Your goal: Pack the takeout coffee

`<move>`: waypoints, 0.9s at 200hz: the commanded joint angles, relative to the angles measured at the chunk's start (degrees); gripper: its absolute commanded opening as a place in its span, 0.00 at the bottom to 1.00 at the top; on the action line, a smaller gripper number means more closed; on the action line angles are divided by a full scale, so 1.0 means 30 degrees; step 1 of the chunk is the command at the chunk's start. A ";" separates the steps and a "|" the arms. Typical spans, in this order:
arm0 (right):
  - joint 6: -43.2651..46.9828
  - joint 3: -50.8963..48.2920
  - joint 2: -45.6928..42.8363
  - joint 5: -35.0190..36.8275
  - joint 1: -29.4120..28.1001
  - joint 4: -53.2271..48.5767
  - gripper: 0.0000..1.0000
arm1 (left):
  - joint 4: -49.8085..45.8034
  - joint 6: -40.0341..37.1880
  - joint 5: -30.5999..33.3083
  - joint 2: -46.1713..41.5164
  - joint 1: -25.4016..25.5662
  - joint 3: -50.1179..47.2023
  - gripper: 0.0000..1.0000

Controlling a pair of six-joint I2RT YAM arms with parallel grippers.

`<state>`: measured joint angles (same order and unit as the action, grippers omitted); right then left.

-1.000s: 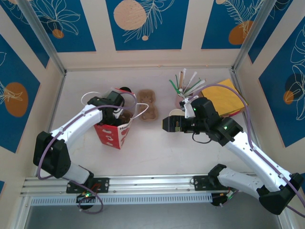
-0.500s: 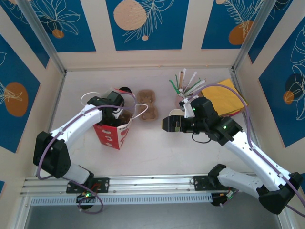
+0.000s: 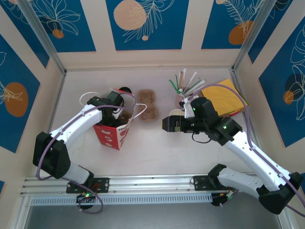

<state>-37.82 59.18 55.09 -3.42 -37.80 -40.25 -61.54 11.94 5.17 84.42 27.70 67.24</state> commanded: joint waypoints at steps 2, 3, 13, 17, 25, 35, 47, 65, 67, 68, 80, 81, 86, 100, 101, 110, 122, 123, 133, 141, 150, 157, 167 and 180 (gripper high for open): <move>-0.0019 -0.0068 0.0000 -0.0456 0.0062 0.0145 0.99 | -0.1312 0.0122 0.0453 -0.0162 -0.0213 0.0099 0.95; -0.0019 -0.0068 0.0003 -0.0449 0.0062 0.0145 0.99 | -0.1327 0.0121 0.0449 -0.0162 -0.0212 0.0107 0.95; -0.0020 -0.0068 -0.0018 -0.0445 0.0061 0.0160 0.99 | -0.1335 0.0134 0.0445 -0.0177 -0.0222 0.0116 0.95; -0.0034 -0.0090 0.0001 -0.0442 0.0043 0.0146 0.99 | -0.1342 0.0148 0.0423 -0.0191 -0.0212 0.0128 0.95; -0.0027 -0.0097 0.0004 -0.0444 0.0061 0.0152 0.99 | -0.1343 0.0143 0.0474 -0.0203 -0.0214 0.0143 0.95; -0.0048 -0.0097 0.0005 -0.0470 0.0059 0.0138 0.99 | -0.1376 0.0165 0.0475 -0.0212 -0.0221 0.0143 0.95; -0.0048 -0.0097 -0.0044 -0.0471 0.0046 0.0145 0.99 | -0.1372 0.0176 0.0460 -0.0250 -0.0211 0.0169 0.95; -0.0048 -0.0097 -0.0053 -0.0442 0.0041 0.0145 0.99 | -0.1372 0.0178 0.0466 -0.0279 -0.0212 0.0160 0.95; -0.0048 -0.0097 -0.0068 -0.0442 0.0056 0.0160 0.99 | -0.1372 0.0178 0.0458 -0.0301 -0.0211 0.0163 0.95; -0.0048 -0.0097 -0.0075 -0.0442 0.0044 0.0152 0.99 | -0.1372 0.0178 0.0451 -0.0290 -0.0226 0.0154 0.95; -0.0063 -0.0093 -0.0066 -0.0442 0.0044 0.0147 0.99 | -0.1402 0.0173 0.0417 -0.0279 -0.0214 0.0150 0.95; -0.0070 -0.0095 -0.0059 -0.0456 0.0053 0.0146 0.99 | -0.1401 0.0161 0.0416 -0.0279 -0.0212 0.0162 0.95; -0.0078 -0.0097 -0.0053 -0.0442 0.0046 0.0145 0.99 | -0.1401 0.0164 0.0412 -0.0279 -0.0210 0.0192 0.95; -0.0100 -0.0097 -0.0065 -0.0440 0.0032 0.0127 0.99 | -0.1425 0.0178 0.0438 -0.0309 -0.0212 0.0175 0.95; -0.0103 -0.0097 -0.0059 -0.0441 0.0032 0.0122 0.99 | -0.1428 0.0164 0.0441 -0.0309 -0.0212 0.0189 0.95; -0.0131 -0.0124 -0.0097 -0.0442 0.0033 0.0118 0.99 | -0.1431 0.0166 0.0443 -0.0336 -0.0216 0.0221 0.95; -0.0111 -0.0098 -0.0097 -0.0427 0.0032 0.0139 0.99 | -0.1462 0.0168 0.0443 -0.0338 -0.0233 0.0216 0.95; -0.0109 -0.0097 -0.0104 -0.0435 0.0032 0.0142 0.99 | -0.1476 0.0158 0.0444 -0.0338 -0.0237 0.0209 0.95; -0.0115 -0.0099 -0.0093 -0.0442 0.0029 0.0145 0.99 | -0.1489 0.0171 0.0460 -0.0364 -0.0229 0.0242 0.95; -0.0107 -0.0097 -0.0086 -0.0442 0.0032 0.0145 0.99 | -0.1511 0.0170 0.0472 -0.0396 -0.0213 0.0247 0.95; -0.0108 -0.0097 -0.0096 -0.0449 0.0035 0.0145 0.99 | -0.1518 0.0171 0.0474 -0.0419 -0.0211 0.0273 0.95; -0.0121 -0.0097 -0.0103 -0.0442 0.0033 0.0145 0.99 | -0.1533 0.0176 0.0468 -0.0426 -0.0211 0.0278 0.95; -0.0139 -0.0119 -0.0091 -0.0457 -0.0005 0.0145 0.99 | -0.1549 0.0163 0.0483 -0.0451 -0.0218 0.0309 0.95; -0.0153 -0.0126 -0.0108 -0.0442 0.0003 0.0160 0.99 | -0.1577 0.0173 0.0494 -0.0465 -0.0238 0.0334 0.95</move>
<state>-37.85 59.18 55.09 -3.42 -37.80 -40.25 -62.81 11.94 5.67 84.05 27.70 67.29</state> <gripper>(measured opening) 0.988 0.948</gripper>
